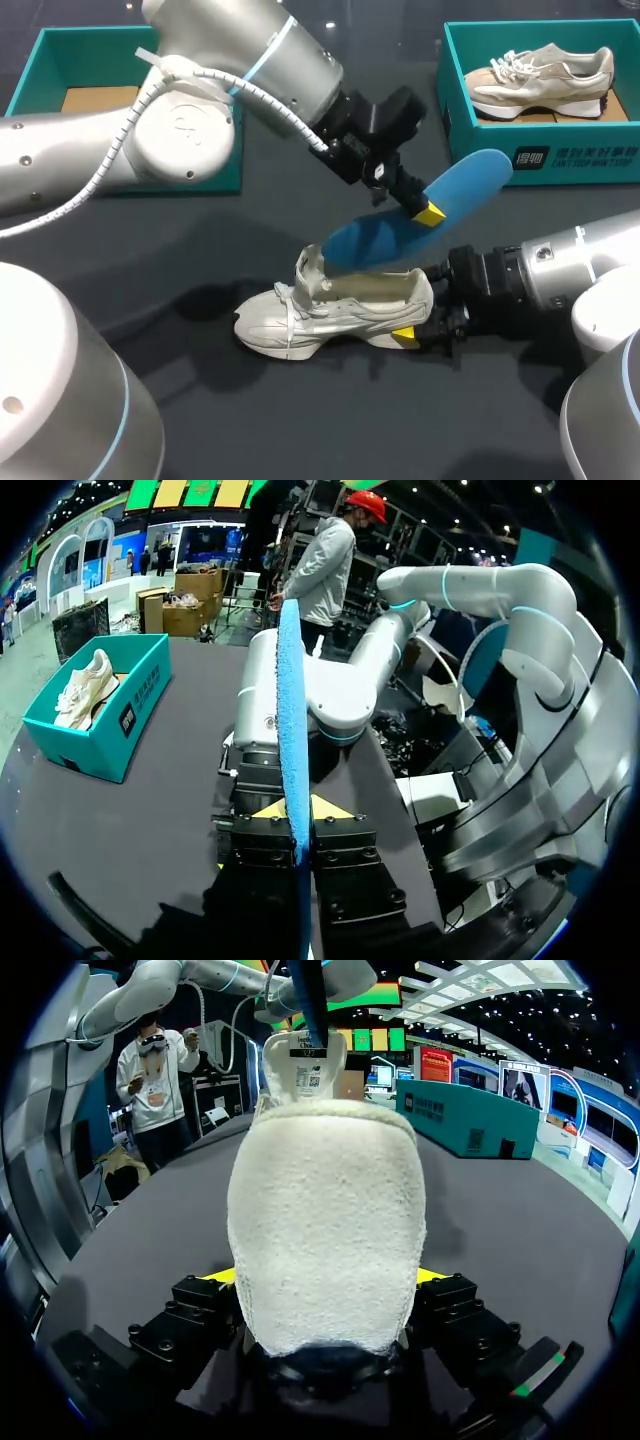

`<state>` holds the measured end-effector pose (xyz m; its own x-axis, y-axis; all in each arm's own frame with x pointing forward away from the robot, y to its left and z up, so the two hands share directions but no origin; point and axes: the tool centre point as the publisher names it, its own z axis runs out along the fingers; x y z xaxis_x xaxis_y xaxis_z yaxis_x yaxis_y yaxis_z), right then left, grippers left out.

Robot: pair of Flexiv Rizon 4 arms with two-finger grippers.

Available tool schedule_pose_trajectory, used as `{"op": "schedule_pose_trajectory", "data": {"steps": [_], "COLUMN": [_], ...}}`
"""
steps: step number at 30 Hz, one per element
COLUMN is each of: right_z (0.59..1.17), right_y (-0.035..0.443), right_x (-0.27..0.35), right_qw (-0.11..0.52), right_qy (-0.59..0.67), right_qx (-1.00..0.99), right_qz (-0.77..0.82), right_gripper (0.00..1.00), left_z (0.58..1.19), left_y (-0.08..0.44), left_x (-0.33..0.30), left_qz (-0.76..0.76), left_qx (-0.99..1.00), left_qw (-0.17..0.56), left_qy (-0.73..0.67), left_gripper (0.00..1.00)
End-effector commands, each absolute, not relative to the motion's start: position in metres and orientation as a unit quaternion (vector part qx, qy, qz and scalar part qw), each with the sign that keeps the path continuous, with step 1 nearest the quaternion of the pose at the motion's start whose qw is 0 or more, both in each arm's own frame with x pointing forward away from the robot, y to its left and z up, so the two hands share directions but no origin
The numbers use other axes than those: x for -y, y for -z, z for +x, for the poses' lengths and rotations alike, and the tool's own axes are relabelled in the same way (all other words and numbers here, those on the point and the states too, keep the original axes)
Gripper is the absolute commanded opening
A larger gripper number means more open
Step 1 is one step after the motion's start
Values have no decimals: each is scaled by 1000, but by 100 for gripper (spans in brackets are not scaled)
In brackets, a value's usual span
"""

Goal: Take the shoe out of the shoebox, open the shoe tongue, remove and reinsert the insole, then place the shoe into the shoebox

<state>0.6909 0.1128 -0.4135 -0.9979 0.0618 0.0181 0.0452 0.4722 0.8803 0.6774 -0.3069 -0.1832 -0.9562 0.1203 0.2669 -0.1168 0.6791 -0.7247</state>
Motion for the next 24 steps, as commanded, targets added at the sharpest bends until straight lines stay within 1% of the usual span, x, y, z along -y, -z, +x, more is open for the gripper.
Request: {"op": "schedule_pose_trajectory", "data": {"steps": [1,2,4,9,13,24], "right_z": [691,691,691,691,691,691], "right_y": [416,416,416,416,416,416], "right_x": [-114,-114,-114,-114,-114,-114], "right_qw": [9,9,9,9,9,9], "right_qy": [-512,-512,-512,-512,-512,-512], "right_qx": [-859,-859,-859,-859,-859,-859], "right_qz": [31,31,31,31,31,31], "right_gripper": [0,0,0,0,0,0], "left_z": [676,674,667,653,643,643], "left_y": [184,182,164,124,92,92], "left_x": [307,300,289,274,262,262], "left_qz": [-1,6,21,25,36,36], "left_qx": [904,890,859,813,772,772], "left_qw": [147,157,149,126,144,144], "left_qy": [-401,-428,-489,-568,-618,-618], "left_gripper": [0,0,0,0,0,0]}}
